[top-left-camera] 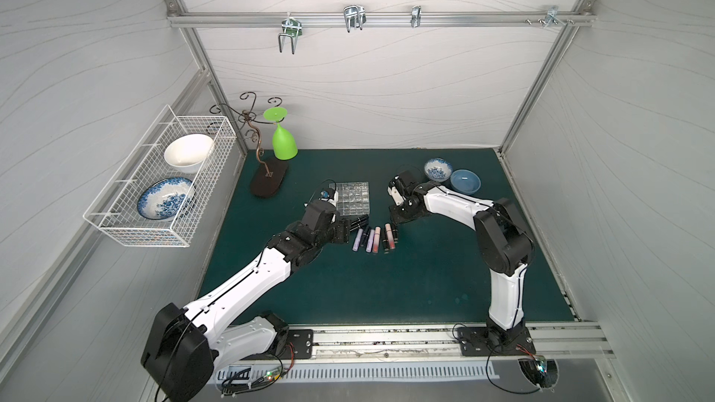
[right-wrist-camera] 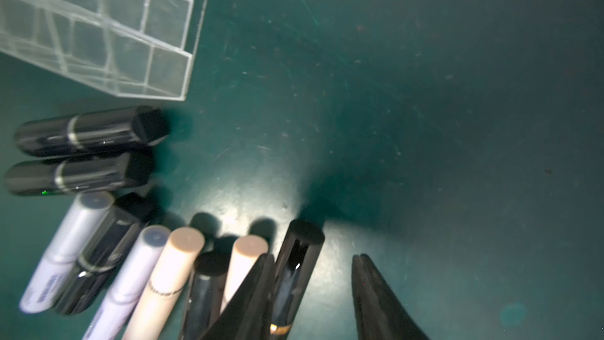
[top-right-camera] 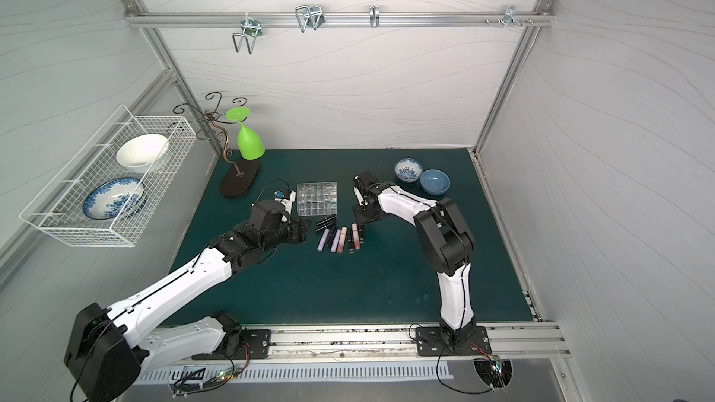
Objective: Arrange the lipsticks in the organizer
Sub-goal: Adjust the lipstick at the center of the board.
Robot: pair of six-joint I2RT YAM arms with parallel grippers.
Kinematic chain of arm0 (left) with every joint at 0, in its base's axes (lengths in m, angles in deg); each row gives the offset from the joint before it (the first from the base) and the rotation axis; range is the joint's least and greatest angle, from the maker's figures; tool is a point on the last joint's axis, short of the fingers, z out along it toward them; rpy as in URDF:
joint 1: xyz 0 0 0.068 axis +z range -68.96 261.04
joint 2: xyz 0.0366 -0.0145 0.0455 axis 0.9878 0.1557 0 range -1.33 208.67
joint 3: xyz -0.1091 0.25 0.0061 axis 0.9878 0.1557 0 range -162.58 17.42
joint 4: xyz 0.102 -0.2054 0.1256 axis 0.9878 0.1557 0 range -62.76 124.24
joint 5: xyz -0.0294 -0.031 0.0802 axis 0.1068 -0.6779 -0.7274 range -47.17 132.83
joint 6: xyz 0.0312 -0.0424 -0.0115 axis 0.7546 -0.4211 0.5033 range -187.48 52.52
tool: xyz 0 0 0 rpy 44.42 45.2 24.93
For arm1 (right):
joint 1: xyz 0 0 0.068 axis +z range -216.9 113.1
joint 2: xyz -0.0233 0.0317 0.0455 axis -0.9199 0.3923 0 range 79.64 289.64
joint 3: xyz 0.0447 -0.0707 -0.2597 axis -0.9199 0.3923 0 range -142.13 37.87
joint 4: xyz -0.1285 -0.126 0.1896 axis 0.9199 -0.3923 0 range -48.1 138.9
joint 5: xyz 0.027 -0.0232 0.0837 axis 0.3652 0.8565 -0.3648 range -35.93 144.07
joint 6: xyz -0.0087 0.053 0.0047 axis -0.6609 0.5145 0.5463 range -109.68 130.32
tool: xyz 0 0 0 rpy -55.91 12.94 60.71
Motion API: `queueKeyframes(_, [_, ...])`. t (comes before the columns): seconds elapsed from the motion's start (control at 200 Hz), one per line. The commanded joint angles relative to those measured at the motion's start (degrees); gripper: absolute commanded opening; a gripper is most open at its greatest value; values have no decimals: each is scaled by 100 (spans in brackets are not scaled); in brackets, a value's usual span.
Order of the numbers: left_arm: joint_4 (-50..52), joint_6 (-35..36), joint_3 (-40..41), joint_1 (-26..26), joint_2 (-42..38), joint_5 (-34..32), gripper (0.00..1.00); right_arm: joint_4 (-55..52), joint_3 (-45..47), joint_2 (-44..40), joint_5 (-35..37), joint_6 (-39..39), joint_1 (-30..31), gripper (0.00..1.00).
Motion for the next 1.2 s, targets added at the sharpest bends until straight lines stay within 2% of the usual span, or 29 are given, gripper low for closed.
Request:
queueKeyframes(0.0, [-269,24,-24,-42,-97,-100,70,-283,-165,137,92,-56,-27,42])
queueKeyframes(0.52, [-254,33,-68,-104,-1,-138,70,-583,-192,448,301,1,-24,41])
queueKeyframes(0.805, [-229,41,-103,-139,31,-140,70,-656,-59,353,363,83,-28,40])
queueKeyframes(1.006, [-200,67,-121,-165,48,-178,70,-824,53,219,455,153,-12,52])
queueKeyframes(1.196, [-210,67,-130,-177,72,-167,70,-907,200,86,480,223,-11,53])
